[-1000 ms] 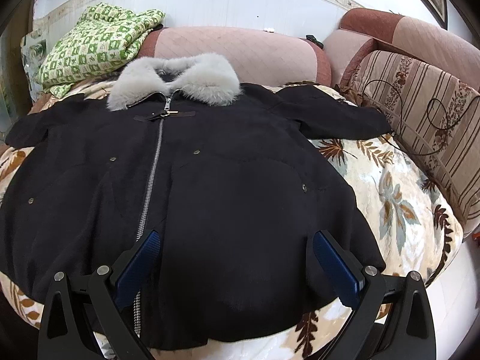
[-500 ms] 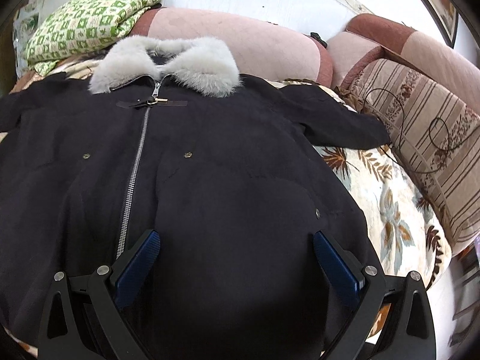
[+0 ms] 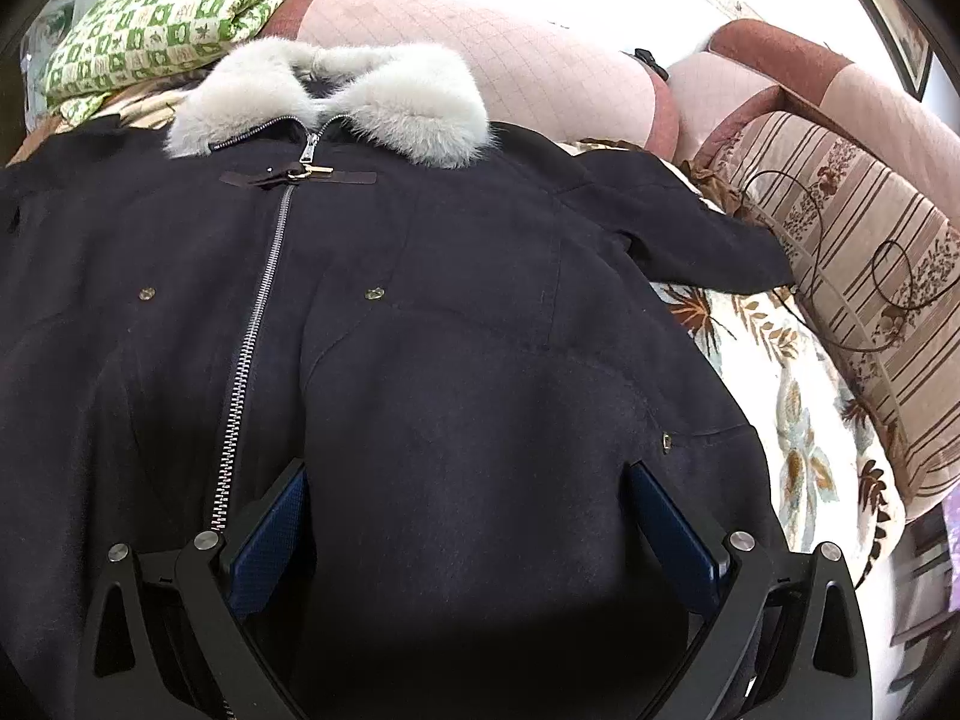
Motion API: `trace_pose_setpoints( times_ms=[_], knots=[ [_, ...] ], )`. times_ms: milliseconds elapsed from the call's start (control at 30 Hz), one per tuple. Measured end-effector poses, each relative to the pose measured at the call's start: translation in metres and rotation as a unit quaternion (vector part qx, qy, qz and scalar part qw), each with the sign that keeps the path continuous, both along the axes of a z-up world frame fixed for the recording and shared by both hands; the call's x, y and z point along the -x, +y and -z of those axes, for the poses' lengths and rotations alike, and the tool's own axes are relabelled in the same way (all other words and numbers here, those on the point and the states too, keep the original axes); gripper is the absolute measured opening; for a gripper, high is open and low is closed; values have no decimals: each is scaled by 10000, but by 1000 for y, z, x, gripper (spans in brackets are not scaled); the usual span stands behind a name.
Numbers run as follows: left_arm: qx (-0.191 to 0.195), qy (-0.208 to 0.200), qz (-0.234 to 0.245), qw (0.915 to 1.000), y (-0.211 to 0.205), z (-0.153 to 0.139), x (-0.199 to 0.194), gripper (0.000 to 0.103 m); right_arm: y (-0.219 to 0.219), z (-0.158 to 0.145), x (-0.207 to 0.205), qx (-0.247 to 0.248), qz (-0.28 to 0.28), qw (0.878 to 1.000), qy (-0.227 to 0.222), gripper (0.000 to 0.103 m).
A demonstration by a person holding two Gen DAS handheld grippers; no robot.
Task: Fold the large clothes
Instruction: 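Move the left gripper to the coat sleeve cuff and grasp it, then fold the held sleeve across the coat body and open the left gripper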
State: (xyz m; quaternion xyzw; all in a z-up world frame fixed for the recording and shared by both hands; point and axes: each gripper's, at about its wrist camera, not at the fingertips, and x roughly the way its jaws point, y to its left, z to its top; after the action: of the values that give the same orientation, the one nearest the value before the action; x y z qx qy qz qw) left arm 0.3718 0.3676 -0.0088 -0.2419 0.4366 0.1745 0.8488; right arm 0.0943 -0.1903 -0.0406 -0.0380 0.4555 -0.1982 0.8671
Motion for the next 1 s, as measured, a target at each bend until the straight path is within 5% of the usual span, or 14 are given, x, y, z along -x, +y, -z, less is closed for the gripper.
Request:
trace_pose_setpoints(
  times_ms=[200,400,500,667,800,900,1000],
  knots=[
    [-528,-629,1012,9915,-99,-89,28,11,-4,-18,18,-327,-156,9982,-474,103],
    [-216,-1138,2197,9687,-228,-125,59,11,-19,-38,40,-625,-20,9940,-898,103],
    [30,-1062,2761,9552,-299,-110,72,11,-29,-45,52,-647,100,9925,-1028,103],
    [681,-497,3277,9410,-391,-44,82,16,-55,-49,75,-754,364,9895,-1175,103],
    [407,-134,3441,9380,-437,-1,102,41,-72,-49,88,-745,568,9886,-1179,103],
    [136,-283,3589,9328,-446,0,128,59,-81,-53,97,-701,683,9874,-1244,103],
    [14,-493,3848,9217,-438,-10,153,65,-84,-54,104,-613,772,9868,-1282,103]
  ],
)
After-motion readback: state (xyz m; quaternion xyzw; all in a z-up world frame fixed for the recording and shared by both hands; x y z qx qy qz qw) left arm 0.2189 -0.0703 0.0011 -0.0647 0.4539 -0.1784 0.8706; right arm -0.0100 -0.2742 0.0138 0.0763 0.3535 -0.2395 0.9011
